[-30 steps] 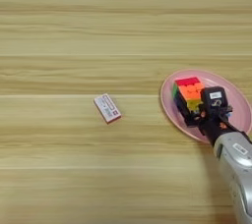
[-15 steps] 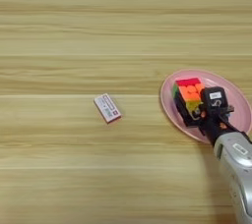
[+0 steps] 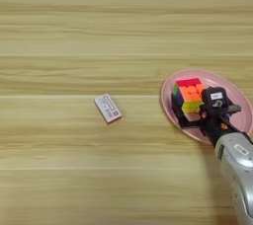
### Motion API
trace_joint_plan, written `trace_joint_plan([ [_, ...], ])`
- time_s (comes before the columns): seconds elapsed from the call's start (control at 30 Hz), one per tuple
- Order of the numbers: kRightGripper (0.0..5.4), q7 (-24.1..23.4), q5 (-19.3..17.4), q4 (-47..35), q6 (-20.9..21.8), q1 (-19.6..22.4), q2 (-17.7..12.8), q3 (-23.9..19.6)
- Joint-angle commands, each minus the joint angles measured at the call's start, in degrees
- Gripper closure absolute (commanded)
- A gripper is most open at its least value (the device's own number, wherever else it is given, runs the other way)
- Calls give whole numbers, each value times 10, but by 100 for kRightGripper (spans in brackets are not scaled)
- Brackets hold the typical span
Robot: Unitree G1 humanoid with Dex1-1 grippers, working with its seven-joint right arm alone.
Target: Move the objects on the table
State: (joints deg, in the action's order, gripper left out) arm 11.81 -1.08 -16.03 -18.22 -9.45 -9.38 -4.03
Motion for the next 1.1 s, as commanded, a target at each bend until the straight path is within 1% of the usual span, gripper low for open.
trace_joint_plan([
  [0.03,3,-2,-2,-30,15,17,-11,-5],
  [0.3,3,-2,-7,-39,19,20,-8,-7],
  [0.5,3,8,-9,-65,31,18,-7,7],
  [0.63,3,15,-4,-81,39,16,-5,23],
  [0.87,3,23,-1,-118,40,10,-2,58],
  [1.1,3,26,10,-138,40,-3,3,110],
])
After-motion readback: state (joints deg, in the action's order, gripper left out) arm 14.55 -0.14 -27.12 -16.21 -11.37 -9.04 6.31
